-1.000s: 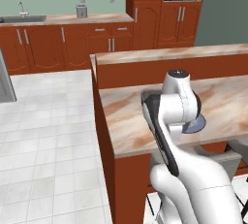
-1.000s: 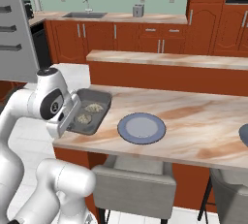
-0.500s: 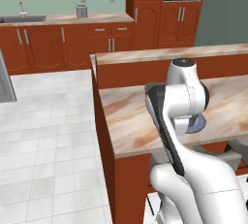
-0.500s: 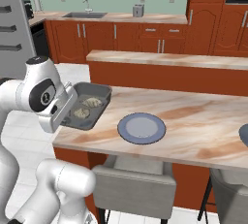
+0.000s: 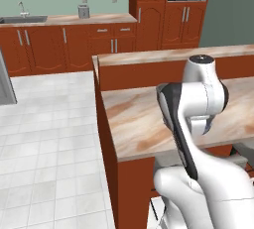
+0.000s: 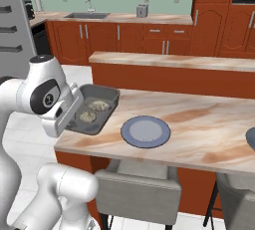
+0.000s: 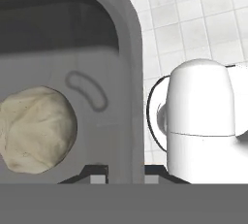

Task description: Place two dumplings into each of the tupperware containers and then place the containers in the fridge.

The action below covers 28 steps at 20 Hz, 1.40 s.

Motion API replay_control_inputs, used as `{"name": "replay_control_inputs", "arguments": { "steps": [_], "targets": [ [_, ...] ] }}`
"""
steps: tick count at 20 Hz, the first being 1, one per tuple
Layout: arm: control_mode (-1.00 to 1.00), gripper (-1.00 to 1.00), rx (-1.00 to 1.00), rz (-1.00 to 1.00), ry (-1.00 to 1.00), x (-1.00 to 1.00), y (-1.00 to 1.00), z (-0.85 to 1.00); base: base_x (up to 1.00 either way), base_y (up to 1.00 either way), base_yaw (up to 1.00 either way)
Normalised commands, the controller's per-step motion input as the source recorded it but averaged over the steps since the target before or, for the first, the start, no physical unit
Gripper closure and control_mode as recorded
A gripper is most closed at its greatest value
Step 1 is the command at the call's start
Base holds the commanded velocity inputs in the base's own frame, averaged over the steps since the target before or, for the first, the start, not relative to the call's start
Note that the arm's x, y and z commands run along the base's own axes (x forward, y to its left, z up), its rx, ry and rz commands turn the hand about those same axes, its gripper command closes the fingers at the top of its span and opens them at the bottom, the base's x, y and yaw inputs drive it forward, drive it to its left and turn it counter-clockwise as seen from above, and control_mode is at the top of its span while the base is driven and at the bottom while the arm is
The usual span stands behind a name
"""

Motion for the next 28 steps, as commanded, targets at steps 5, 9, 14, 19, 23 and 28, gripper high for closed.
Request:
{"name": "replay_control_inputs", "arguments": {
  "steps": [5,9,14,19,23,28],
  "targets": [
    [-1.00,1.00,0.00,0.00,0.00,-0.40,-0.25,0.19,0.00,0.00,0.00],
    [1.00,1.00,0.00,0.00,0.00,-0.23,-0.02,0.06,-0.30,0.02,0.03],
    [1.00,1.00,0.00,0.00,0.00,0.00,0.00,0.00,-0.73,0.91,0.46],
    [1.00,1.00,0.00,0.00,0.00,0.00,0.00,0.00,-0.58,1.00,0.58],
    [1.00,1.00,0.00,0.00,0.00,0.00,0.00,0.00,0.20,1.00,0.51],
    [1.00,1.00,0.00,0.00,0.00,0.00,0.00,0.00,1.00,0.32,0.48]
  ]
}}
